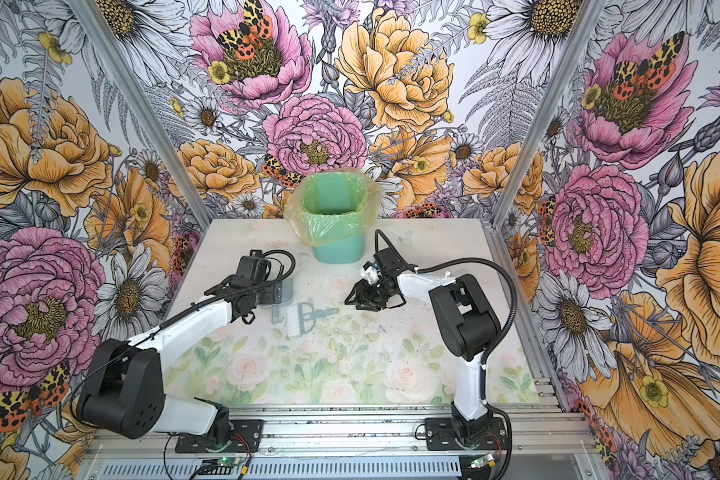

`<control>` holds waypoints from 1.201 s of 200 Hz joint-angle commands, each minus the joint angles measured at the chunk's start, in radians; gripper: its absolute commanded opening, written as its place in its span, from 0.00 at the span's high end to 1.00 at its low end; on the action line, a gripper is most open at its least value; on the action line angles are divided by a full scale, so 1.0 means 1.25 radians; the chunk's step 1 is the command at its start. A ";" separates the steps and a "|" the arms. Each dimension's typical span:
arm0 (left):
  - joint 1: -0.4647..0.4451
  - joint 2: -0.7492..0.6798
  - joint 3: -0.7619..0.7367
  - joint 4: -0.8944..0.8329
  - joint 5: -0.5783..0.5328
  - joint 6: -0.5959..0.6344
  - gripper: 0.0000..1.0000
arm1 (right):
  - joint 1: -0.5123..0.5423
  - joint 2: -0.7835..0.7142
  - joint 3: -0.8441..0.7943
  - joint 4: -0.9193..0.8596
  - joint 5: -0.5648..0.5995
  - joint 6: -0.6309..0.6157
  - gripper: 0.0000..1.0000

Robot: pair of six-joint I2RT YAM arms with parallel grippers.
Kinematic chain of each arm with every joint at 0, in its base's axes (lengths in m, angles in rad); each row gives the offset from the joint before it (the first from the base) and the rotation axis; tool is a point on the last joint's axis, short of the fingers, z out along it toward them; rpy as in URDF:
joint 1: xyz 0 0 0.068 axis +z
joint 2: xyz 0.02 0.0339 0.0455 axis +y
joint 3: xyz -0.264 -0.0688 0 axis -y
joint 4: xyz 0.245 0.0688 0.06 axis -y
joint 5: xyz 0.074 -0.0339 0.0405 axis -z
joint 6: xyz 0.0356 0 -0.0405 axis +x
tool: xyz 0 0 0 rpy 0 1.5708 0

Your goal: Sweep away the paper scraps from the table

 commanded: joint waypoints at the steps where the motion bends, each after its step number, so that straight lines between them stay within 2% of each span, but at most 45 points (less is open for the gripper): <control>1: 0.012 -0.064 -0.040 0.077 0.010 -0.034 0.01 | -0.014 -0.095 -0.024 -0.039 0.107 -0.080 0.48; 42: 0.043 -0.156 -0.118 0.171 0.018 -0.032 0.01 | -0.075 -0.258 -0.074 -0.047 0.245 -0.161 0.48; 98: 0.112 -0.209 -0.139 0.187 0.057 -0.053 0.01 | -0.210 -0.428 -0.112 -0.023 0.386 -0.276 0.48; 130: 0.130 -0.238 -0.168 0.221 0.049 -0.042 0.01 | -0.293 -0.528 -0.209 0.088 0.467 -0.323 0.48; 156: 0.138 -0.252 -0.197 0.263 0.057 -0.023 0.01 | -0.361 -0.596 -0.351 0.257 0.477 -0.332 0.48; 186: 0.150 -0.259 -0.235 0.329 0.080 0.002 0.01 | -0.424 -0.591 -0.485 0.439 0.464 -0.325 0.48; 203: 0.154 -0.262 -0.260 0.379 0.108 0.033 0.01 | -0.434 -0.570 -0.525 0.501 0.476 -0.335 0.49; 240: 0.167 -0.269 -0.313 0.475 0.107 0.048 0.01 | -0.438 -0.506 -0.604 0.666 0.522 -0.360 0.48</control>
